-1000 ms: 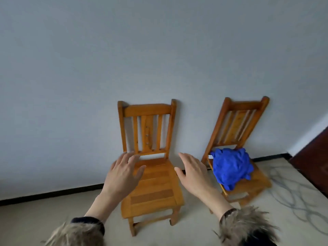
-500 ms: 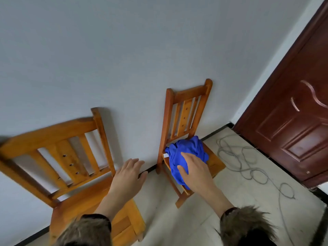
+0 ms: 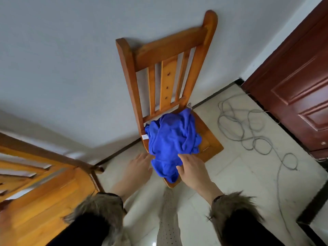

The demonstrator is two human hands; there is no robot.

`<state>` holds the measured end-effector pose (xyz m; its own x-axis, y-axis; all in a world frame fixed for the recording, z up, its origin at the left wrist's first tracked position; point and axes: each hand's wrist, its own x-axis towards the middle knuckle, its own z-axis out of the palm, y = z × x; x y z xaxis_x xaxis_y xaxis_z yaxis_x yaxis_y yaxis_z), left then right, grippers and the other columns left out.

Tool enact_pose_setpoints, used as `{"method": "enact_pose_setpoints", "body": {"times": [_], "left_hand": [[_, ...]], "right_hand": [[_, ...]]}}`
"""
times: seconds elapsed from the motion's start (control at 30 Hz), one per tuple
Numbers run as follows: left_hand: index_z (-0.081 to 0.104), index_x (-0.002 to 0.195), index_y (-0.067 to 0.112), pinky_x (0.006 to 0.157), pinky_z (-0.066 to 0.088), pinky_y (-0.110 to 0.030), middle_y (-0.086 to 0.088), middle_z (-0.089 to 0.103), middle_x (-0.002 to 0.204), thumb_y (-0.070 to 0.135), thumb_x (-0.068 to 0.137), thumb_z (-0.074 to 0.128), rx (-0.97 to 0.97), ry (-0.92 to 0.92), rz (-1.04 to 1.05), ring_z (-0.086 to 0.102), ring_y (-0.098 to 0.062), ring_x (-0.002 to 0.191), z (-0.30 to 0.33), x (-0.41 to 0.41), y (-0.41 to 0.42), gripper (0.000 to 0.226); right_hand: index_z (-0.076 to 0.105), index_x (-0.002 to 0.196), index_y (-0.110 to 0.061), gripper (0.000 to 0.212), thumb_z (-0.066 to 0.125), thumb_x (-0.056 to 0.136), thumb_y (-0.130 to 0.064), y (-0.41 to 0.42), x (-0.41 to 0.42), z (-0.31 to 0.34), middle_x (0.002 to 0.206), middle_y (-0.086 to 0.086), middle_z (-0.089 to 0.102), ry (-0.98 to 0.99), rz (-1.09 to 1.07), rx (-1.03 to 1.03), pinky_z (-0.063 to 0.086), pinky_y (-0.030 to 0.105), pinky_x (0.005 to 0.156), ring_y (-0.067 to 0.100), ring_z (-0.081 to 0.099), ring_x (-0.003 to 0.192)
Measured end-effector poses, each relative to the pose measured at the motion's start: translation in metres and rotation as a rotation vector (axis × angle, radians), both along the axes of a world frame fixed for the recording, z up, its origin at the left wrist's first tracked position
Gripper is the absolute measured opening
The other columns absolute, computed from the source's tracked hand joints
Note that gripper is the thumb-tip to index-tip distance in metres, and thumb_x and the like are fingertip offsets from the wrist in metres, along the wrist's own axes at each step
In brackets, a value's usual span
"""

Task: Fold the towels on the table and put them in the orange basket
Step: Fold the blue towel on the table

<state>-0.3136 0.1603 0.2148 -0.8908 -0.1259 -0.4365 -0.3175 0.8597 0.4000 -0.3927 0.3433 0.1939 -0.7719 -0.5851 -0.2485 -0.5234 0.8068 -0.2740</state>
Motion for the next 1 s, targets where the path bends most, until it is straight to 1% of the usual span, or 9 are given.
{"method": "enact_pose_setpoints", "body": {"times": [0.1, 0.27, 0.33, 0.4, 0.47, 0.63, 0.8, 0.83, 1.0], "left_hand": [[0.036, 0.139, 0.026, 0.105, 0.030, -0.030, 0.005, 0.036, 0.146, 0.021, 0.093, 0.047, 0.031, -0.158, 0.053, 0.033, -0.016, 0.134, -0.060, -0.016, 0.020, 0.048], [0.037, 0.139, 0.024, 0.102, 0.032, -0.028, 0.006, 0.037, 0.144, 0.017, 0.090, 0.046, -0.020, -0.262, 0.063, 0.034, -0.016, 0.132, -0.144, -0.029, 0.033, 0.050], [0.058, 0.120, 0.020, 0.086, 0.046, -0.025, 0.003, 0.057, 0.124, 0.016, 0.077, 0.062, -0.050, -0.125, 0.054, 0.055, -0.018, 0.115, -0.173, -0.041, 0.035, 0.043], [0.071, 0.088, 0.019, 0.060, 0.053, -0.023, 0.002, 0.068, 0.091, 0.015, 0.048, 0.081, -0.118, -0.015, -0.016, 0.068, -0.021, 0.084, -0.207, -0.049, 0.038, 0.042], [0.071, 0.082, 0.016, 0.057, 0.053, -0.026, -0.001, 0.068, 0.084, 0.005, 0.039, 0.085, -0.140, 0.043, -0.036, 0.067, -0.025, 0.077, -0.235, -0.056, 0.041, 0.047], [0.067, 0.089, 0.017, 0.068, 0.042, -0.029, -0.004, 0.063, 0.090, 0.013, 0.056, 0.079, -0.214, 0.170, -0.060, 0.059, -0.024, 0.083, -0.272, -0.069, 0.055, 0.036], [0.065, 0.078, 0.017, 0.070, 0.037, -0.029, -0.001, 0.061, 0.083, 0.012, 0.068, 0.069, -0.330, 0.250, -0.102, 0.058, -0.023, 0.077, -0.282, -0.069, 0.045, 0.012], [0.065, 0.078, 0.016, 0.071, 0.036, -0.029, 0.000, 0.061, 0.081, 0.014, 0.072, 0.063, -0.312, 0.258, -0.105, 0.059, -0.023, 0.076, -0.280, -0.070, 0.043, 0.007], [0.059, 0.085, 0.013, 0.077, 0.030, -0.023, 0.003, 0.062, 0.076, 0.025, 0.083, 0.036, 0.052, 0.222, 0.110, 0.059, -0.020, 0.068, -0.237, -0.075, 0.040, 0.026]], "right_hand": [[0.067, 0.094, -0.011, 0.041, 0.083, 0.057, -0.018, 0.004, -0.032, -0.059, 0.078, 0.003, 0.069, -0.017, 0.035, 0.024, 0.054, 0.035, 0.056, 0.026, 0.067, 0.071], [0.063, 0.077, -0.014, 0.027, 0.077, 0.055, -0.009, 0.005, -0.052, -0.138, 0.068, 0.002, 0.057, 0.067, 0.056, -0.015, 0.048, 0.037, 0.055, 0.027, 0.059, 0.066], [0.062, 0.078, -0.014, 0.029, 0.078, 0.054, -0.014, 0.007, -0.056, -0.161, 0.071, 0.002, 0.055, 0.139, 0.095, -0.019, 0.044, 0.036, 0.056, 0.027, 0.056, 0.067], [0.061, 0.078, -0.016, 0.033, 0.081, 0.054, -0.021, 0.008, -0.059, -0.184, 0.072, 0.001, 0.053, 0.184, 0.138, 0.007, 0.040, 0.036, 0.058, 0.025, 0.055, 0.070], [0.059, 0.075, -0.018, 0.031, 0.082, 0.053, -0.019, 0.007, -0.058, -0.208, 0.071, -0.001, 0.052, 0.226, 0.168, 0.012, 0.037, 0.035, 0.061, 0.023, 0.053, 0.070], [0.062, 0.080, -0.018, 0.028, 0.078, 0.058, -0.016, 0.010, -0.054, -0.253, 0.078, 0.000, 0.056, 0.326, 0.127, -0.017, 0.033, 0.037, 0.073, 0.024, 0.055, 0.075], [0.061, 0.075, -0.018, 0.018, 0.075, 0.064, -0.016, 0.010, -0.058, -0.263, 0.075, 0.001, 0.055, 0.387, 0.138, -0.024, 0.037, 0.040, 0.070, 0.025, 0.054, 0.072], [0.060, 0.072, -0.017, 0.015, 0.073, 0.066, -0.014, 0.010, -0.060, -0.262, 0.073, 0.001, 0.054, 0.392, 0.137, -0.033, 0.038, 0.039, 0.069, 0.025, 0.053, 0.071], [0.056, 0.076, -0.015, 0.004, 0.055, 0.073, -0.012, 0.012, -0.068, -0.230, 0.065, -0.002, 0.052, 0.356, 0.090, -0.103, 0.037, 0.035, 0.063, 0.023, 0.051, 0.066]]}}
